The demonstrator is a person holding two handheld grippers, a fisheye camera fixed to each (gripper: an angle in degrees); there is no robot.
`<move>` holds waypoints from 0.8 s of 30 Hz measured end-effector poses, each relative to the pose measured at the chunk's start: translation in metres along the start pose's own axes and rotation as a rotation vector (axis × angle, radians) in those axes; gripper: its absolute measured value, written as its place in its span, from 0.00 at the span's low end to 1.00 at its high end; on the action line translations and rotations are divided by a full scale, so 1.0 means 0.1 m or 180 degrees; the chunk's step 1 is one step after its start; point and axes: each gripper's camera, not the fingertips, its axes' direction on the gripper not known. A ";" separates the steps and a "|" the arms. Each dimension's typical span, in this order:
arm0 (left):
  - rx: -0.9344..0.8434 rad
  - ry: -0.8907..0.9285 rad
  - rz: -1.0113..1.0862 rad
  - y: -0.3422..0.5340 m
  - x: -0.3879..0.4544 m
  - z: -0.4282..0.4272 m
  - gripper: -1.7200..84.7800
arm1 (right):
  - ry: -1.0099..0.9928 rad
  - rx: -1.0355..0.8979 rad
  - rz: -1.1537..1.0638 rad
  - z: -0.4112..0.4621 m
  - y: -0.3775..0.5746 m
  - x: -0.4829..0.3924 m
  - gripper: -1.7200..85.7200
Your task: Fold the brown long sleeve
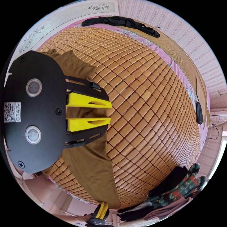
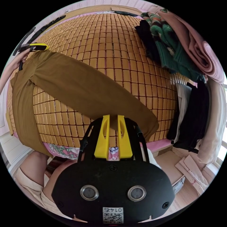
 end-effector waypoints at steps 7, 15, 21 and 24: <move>0.0082 -0.0174 0.0077 0.18 -0.01 -0.08 0.01 | -0.0034 0.0009 -0.0034 -0.01 -0.12 -0.10 0.07; 0.0317 -0.0102 -0.0072 0.75 -0.23 -0.33 0.01 | 0.0036 0.0004 -0.0071 -0.02 -0.23 -0.25 0.07; 0.0628 0.0206 -0.0477 1.92 -0.58 -0.82 0.01 | -0.0040 0.0030 0.0084 -0.23 -0.24 -0.30 0.11; 0.0587 0.0277 -0.0838 2.85 -0.84 -0.91 0.01 | 0.0064 0.0206 -0.0154 -0.51 -0.34 -0.62 0.10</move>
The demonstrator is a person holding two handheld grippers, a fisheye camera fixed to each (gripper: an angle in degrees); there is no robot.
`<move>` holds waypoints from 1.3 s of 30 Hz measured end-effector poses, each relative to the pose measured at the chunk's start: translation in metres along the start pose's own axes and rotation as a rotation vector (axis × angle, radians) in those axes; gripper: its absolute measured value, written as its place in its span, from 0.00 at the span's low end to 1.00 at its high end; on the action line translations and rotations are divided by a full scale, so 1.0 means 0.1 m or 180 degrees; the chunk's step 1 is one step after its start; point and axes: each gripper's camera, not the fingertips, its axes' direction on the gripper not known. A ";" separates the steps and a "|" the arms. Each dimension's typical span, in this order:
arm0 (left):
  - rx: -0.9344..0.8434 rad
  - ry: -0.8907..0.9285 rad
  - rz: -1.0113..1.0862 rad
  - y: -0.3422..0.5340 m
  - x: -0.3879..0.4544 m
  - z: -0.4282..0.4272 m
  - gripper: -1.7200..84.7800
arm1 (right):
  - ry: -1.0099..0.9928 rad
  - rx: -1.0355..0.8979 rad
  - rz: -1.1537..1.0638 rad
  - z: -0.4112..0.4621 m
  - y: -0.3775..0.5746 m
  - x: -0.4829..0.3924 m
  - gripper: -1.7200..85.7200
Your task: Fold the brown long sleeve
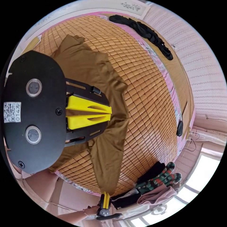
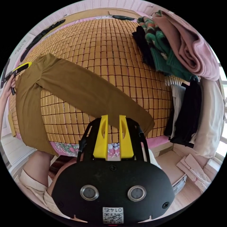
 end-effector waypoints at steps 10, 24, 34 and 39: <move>-0.0045 -0.0219 -0.1651 2.72 -1.89 -0.78 0.05 | -0.0939 0.0577 -0.2160 -0.67 -1.52 -3.35 0.09; 0.0233 0.0432 -0.1721 3.53 -2.80 -0.77 0.09 | -0.0435 0.0259 -0.3110 -0.76 -2.40 -7.07 0.12; 0.0348 0.0077 -0.1647 4.09 -2.92 -1.35 0.01 | -0.0566 0.0500 -0.3247 -0.91 -2.53 -6.97 0.02; 0.0449 -0.0222 -0.1914 4.92 -3.18 -2.21 0.01 | -0.1662 0.0494 -0.3747 -1.29 -2.41 -7.08 0.01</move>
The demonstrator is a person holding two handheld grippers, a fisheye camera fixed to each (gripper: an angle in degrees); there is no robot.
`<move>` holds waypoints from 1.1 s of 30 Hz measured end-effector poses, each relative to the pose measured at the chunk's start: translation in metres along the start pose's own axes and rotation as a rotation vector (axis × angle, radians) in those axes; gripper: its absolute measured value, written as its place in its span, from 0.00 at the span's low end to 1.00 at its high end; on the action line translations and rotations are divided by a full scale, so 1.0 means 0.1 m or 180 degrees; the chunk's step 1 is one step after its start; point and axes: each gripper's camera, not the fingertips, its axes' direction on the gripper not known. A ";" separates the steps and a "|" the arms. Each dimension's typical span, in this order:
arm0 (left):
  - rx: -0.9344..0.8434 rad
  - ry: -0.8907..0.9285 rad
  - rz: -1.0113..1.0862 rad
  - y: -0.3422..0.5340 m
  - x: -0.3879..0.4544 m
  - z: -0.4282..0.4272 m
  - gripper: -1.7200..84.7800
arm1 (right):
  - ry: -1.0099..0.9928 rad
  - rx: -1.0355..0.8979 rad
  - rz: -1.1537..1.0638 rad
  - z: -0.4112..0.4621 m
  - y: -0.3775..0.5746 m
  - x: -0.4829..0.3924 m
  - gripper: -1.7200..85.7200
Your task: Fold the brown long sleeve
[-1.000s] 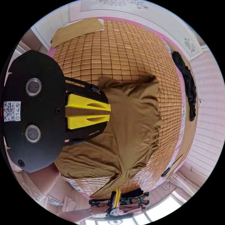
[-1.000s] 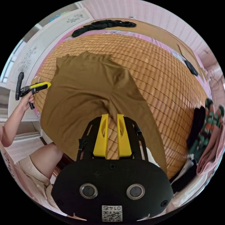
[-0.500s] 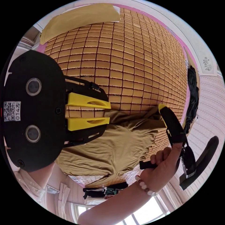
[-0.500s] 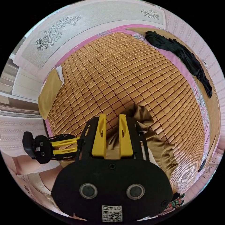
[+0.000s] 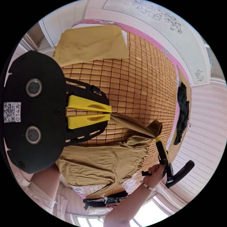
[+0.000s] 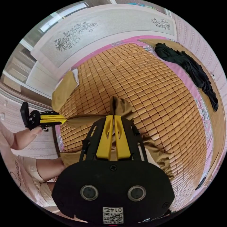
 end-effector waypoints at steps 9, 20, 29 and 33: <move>-0.0202 -0.0703 -0.0596 0.46 -0.90 -0.50 0.01 | 0.0275 -0.0356 0.0087 0.60 -0.29 -0.18 0.06; -0.0161 -0.0720 -0.0608 0.67 -1.10 -1.37 0.02 | 0.0295 -0.1008 -0.0352 1.27 -0.44 -0.71 0.09; -0.0221 -0.0589 -0.1453 1.02 -1.60 -1.12 0.09 | 0.0718 -0.0796 -0.0282 1.37 -0.83 -0.79 0.11; -0.0451 -0.0755 -0.1425 1.08 -1.48 -0.84 0.10 | 0.0930 -0.0803 -0.0332 1.47 -0.91 -0.88 0.08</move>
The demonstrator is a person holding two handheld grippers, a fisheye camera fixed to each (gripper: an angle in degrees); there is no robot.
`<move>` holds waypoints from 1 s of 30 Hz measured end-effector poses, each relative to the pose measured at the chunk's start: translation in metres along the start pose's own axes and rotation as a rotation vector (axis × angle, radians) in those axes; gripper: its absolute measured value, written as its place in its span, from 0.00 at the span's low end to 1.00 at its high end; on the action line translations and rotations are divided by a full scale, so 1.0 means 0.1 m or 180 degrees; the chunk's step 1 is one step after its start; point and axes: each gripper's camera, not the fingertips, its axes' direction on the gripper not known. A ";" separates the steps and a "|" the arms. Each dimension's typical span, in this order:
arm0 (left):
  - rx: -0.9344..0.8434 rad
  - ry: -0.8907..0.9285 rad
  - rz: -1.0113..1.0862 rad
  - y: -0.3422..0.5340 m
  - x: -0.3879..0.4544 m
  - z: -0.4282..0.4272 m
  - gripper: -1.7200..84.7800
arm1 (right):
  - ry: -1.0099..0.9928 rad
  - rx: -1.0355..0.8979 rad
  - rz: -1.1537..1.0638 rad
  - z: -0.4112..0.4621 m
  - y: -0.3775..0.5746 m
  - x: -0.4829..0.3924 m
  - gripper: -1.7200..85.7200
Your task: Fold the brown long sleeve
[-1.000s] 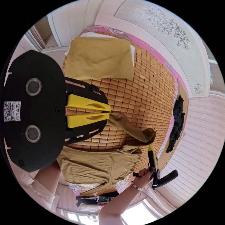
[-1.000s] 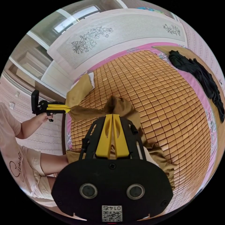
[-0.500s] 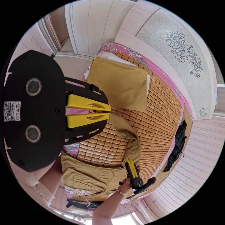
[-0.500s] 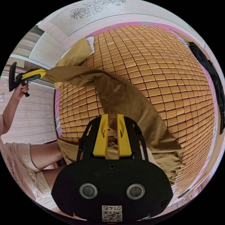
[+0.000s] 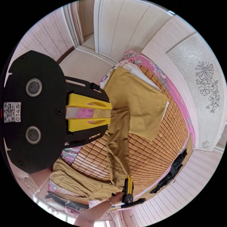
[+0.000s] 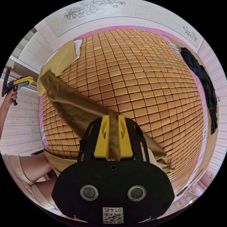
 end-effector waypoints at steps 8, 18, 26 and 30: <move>-0.0228 -0.0293 0.0157 -0.26 0.08 0.38 0.04 | -0.0051 -0.0104 -0.0063 -0.02 -0.17 -0.10 0.02; 0.0045 -0.0023 -0.0088 -0.25 -0.18 0.04 0.08 | -0.0251 -0.0107 0.0374 -0.11 -0.33 0.05 0.02; 0.0114 0.0088 -0.0095 -0.12 -0.21 0.11 0.10 | -0.0341 0.0132 -0.0145 -0.24 -0.70 -0.56 0.04; 0.0126 0.0204 -0.0118 -0.31 -0.24 0.29 0.08 | -0.0443 0.0088 -0.0327 -0.08 -0.98 -0.92 0.05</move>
